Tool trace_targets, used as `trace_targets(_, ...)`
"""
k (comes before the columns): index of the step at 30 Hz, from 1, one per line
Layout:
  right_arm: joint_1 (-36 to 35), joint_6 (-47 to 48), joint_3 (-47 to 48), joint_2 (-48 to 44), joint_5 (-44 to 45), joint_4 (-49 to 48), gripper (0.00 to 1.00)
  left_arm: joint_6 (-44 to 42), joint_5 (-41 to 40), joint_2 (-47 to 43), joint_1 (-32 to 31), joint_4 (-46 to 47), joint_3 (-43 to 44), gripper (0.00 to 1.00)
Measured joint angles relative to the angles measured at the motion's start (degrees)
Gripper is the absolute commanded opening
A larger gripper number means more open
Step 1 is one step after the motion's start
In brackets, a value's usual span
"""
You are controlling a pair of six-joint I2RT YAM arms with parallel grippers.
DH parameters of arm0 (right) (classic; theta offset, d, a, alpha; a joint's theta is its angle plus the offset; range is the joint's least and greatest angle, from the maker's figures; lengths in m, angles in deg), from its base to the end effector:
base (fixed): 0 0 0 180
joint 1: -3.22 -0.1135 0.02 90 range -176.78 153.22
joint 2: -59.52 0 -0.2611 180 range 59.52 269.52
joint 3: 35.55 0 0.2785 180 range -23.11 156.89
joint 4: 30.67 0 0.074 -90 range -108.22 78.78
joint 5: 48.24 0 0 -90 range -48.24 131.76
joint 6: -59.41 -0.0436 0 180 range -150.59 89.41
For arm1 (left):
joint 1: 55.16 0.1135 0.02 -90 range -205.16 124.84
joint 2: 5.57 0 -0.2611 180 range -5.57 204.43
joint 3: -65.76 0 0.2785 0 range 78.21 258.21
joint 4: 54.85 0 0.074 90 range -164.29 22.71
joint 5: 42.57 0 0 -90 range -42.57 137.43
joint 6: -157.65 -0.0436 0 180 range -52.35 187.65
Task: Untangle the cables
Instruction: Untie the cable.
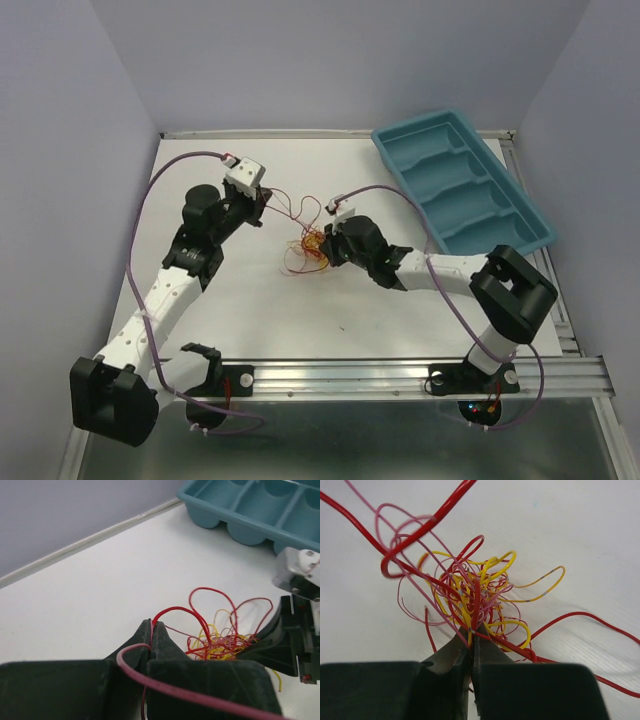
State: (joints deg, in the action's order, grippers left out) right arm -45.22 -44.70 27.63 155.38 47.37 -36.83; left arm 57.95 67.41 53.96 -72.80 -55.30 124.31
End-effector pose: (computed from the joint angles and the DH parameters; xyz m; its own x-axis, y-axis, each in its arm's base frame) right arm 0.2593 0.2861 0.1704 -0.4547 -0.1471 -0.8784 -0.5937 0.7852 0.1758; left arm 0.2633 -0.0993 0.3309 0.0794 0.1409 -0.9868 0.6056 0.7795 0.1600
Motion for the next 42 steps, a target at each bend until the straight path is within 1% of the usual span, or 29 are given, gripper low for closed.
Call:
trace_targets(6,0.37,-4.48,-0.11,-6.84,10.78,-0.15,0.01,7.30,-13.35,-1.05,4.92,0.59,-0.87,0.00)
trace_targets(8,1.53,-7.06,-0.20,-9.53,12.26,-0.68,0.02,8.63,-15.04,-0.70,5.60,0.70,-0.90,0.00)
trace_targets(9,2.49,-8.41,-0.22,-10.69,12.41,-1.07,0.10,9.38,-15.30,-0.46,5.62,0.74,-0.90,0.00)
trace_targets(10,3.17,-9.18,-0.22,-11.19,12.39,-1.25,0.16,9.79,-15.13,-0.31,5.62,0.90,-0.90,0.00)
trace_targets(11,3.82,-9.46,-0.22,-11.45,11.74,-1.27,0.29,9.97,-14.19,-0.13,5.64,1.18,-0.90,0.00)
trace_targets(13,4.61,-9.55,-0.22,-11.34,10.67,-0.66,0.34,9.22,-9.29,0.04,6.05,2.60,-0.96,0.00)
trace_targets(14,4.98,-9.86,-0.24,-11.06,10.14,0.42,0.42,8.61,-6.14,0.22,6.38,3.19,-0.98,0.00)
trace_targets(15,5.49,-9.16,-0.28,-10.62,9.18,1.46,0.42,7.98,-3.54,0.44,6.43,3.72,-0.98,0.00)
trace_targets(16,5.81,-9.05,-0.42,-10.40,8.39,2.14,0.42,7.04,-0.48,1.33,6.36,3.65,-0.66,0.00)
trace_targets(17,6.08,-8.48,-0.57,-10.23,7.45,2.49,0.40,6.51,1.03,2.12,6.12,3.63,-0.31,0.00)
trace_targets(18,6.34,-8.17,-0.74,-10.01,6.05,2.93,0.18,5.84,2.69,3.56,5.88,3.63,0.13,0.00)
trace_targets(19,6.54,-7.41,-0.87,-9.84,4.68,3.08,0.01,5.31,3.96,4.66,5.68,3.61,0.39,0.00)
trace_targets(22,6.75,-6.88,-0.94,-9.07,1.92,3.04,0.01,4.35,6.05,6.97,5.25,2.62,0.52,0.00)
trace_targets(23,6.75,-6.78,-0.94,-8.63,1.40,3.06,0.03,4.22,6.27,7.10,5.25,2.32,0.52,0.00)
trace_targets(24,6.75,-6.62,-0.94,-8.13,0.81,3.15,0.22,4.11,6.45,7.10,5.25,2.05,0.52,0.00)
trace_targets(25,6.75,-6.64,-0.94,-7.43,0.04,3.15,0.47,3.96,6.64,6.93,5.25,2.08,0.52,0.00)
trace_targets(26,6.75,-6.27,-0.94,-6.78,-0.83,3.21,0.77,3.89,6.78,6.69,5.25,2.10,0.52,0.00)
trace_targets(27,6.75,-6.10,-0.92,-6.08,-2.01,3.41,0.83,3.74,6.93,6.43,5.25,2.10,0.52,0.00)
trace_targets(28,6.75,-6.27,-0.90,-5.40,-3.13,3.67,0.86,3.69,7.02,6.21,5.27,2.12,0.52,0.00)
trace_targets(30,6.78,-5.55,-0.87,-4.13,-5.44,3.74,0.86,3.61,7.02,5.84,5.27,2.23,0.52,0.00)
trace_targets(33,6.75,-4.96,-0.87,-2.43,-8.81,3.87,0.85,3.54,6.71,5.75,5.27,2.32,0.52,0.00)
trace_targets(34,6.75,-4.83,-0.83,-1.90,-9.97,3.89,0.83,3.54,6.45,5.77,5.27,2.32,0.52,0.00)
trace_targets(35,6.75,-4.70,-0.59,-1.09,-11.10,4.02,0.79,3.54,6.43,5.77,5.27,2.32,0.52,0.00)
trace_targets(36,6.75,-4.63,-0.24,-0.31,-11.65,4.07,0.64,3.56,6.27,5.77,5.27,2.34,0.52,0.00)
trace_targets(37,6.75,-4.68,0.24,0.57,-11.98,4.13,0.55,3.56,6.14,5.77,5.27,2.32,0.52,0.00)
trace_targets(38,6.75,-4.33,0.96,1.81,-12.41,4.15,0.39,3.56,6.03,5.77,5.27,2.32,0.52,0.00)
trace_targets(40,6.75,-4.28,2.14,3.69,-13.51,4.24,0.23,3.56,5.84,5.77,5.27,2.29,0.52,0.00)
trace_targets(41,6.75,-4.35,2.54,4.24,-13.88,4.31,0.01,3.56,5.73,5.77,5.27,2.25,0.52,0.00)
trace_targets(42,6.75,-4.31,3.04,4.83,-14.27,4.26,0.01,3.54,5.44,5.77,5.25,2.23,0.52,0.00)
